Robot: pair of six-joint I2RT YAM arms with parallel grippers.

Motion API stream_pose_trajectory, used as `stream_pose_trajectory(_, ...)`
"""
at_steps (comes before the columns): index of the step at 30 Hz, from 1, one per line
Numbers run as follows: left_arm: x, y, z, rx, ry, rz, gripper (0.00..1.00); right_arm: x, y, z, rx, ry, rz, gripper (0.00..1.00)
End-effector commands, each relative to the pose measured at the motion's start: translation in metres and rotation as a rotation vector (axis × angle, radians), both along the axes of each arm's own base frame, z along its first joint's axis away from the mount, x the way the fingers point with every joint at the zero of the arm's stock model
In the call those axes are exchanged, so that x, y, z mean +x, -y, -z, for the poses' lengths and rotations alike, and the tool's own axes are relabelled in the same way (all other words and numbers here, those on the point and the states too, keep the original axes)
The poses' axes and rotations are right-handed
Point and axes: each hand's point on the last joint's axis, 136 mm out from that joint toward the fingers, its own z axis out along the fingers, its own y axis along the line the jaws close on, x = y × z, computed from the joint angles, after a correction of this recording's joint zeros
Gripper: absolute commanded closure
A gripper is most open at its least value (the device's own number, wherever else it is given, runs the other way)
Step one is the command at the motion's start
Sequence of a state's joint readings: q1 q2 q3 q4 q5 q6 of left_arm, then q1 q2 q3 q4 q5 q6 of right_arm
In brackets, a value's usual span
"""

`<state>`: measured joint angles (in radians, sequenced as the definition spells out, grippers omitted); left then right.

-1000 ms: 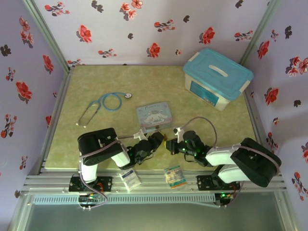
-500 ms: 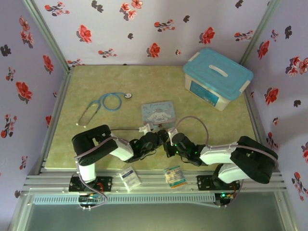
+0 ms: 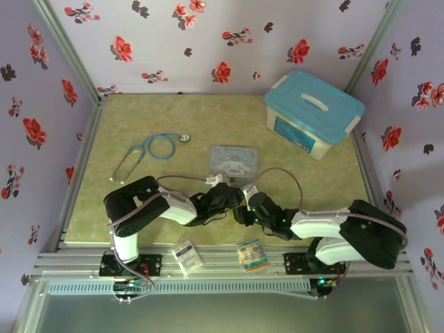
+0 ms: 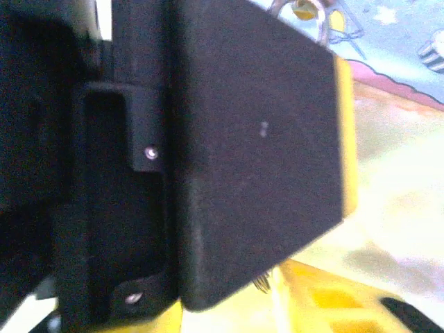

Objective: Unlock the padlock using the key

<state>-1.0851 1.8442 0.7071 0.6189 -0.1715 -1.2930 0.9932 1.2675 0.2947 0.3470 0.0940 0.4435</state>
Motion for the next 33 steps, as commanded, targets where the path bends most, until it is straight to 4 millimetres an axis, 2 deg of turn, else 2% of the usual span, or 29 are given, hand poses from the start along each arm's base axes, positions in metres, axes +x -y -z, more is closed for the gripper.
stream_pose_trajectory(1, -0.007, -0.019, 0.015, 0.186, -0.03, 0.067, 0.86, 0.003, 0.018, -0.01, -0.028, -0.015, 0.088, 0.48)
stream_pose_trajectory(4, -0.006, -0.027, 0.016, 0.326, -0.036, 0.117, 0.87, 0.005, 0.039, -0.014, -0.044, -0.05, 0.167, 0.44)
stream_pose_trajectory(10, -0.007, -0.041, 0.021, 0.567, -0.056, 0.197, 0.87, 0.02, 0.075, -0.038, -0.037, -0.01, 0.331, 0.41)
stream_pose_trajectory(12, -0.006, -0.05, 0.02, 0.657, -0.046, 0.192, 0.87, 0.024, 0.088, -0.041, -0.034, -0.005, 0.385, 0.4)
stream_pose_trajectory(15, -0.006, -0.052, 0.015, 0.726, -0.037, 0.206, 0.85, 0.028, 0.101, -0.041, -0.02, -0.012, 0.444, 0.4)
stream_pose_trajectory(20, -0.008, -0.055, 0.007, 0.867, -0.017, 0.238, 0.85, 0.033, 0.108, -0.039, -0.016, -0.007, 0.477, 0.4)
stream_pose_trajectory(23, -0.009, -0.066, 0.005, 0.976, -0.022, 0.241, 0.8, 0.041, 0.111, -0.046, -0.015, 0.016, 0.513, 0.4)
stream_pose_trajectory(26, -0.012, -0.066, 0.009, 1.022, -0.028, 0.256, 0.78, 0.056, 0.118, -0.055, -0.033, 0.035, 0.574, 0.4)
stream_pose_trajectory(33, -0.015, -0.063, 0.02, 1.156, -0.038, 0.272, 0.74, 0.072, 0.098, -0.06, 0.012, 0.005, 0.548, 0.4)
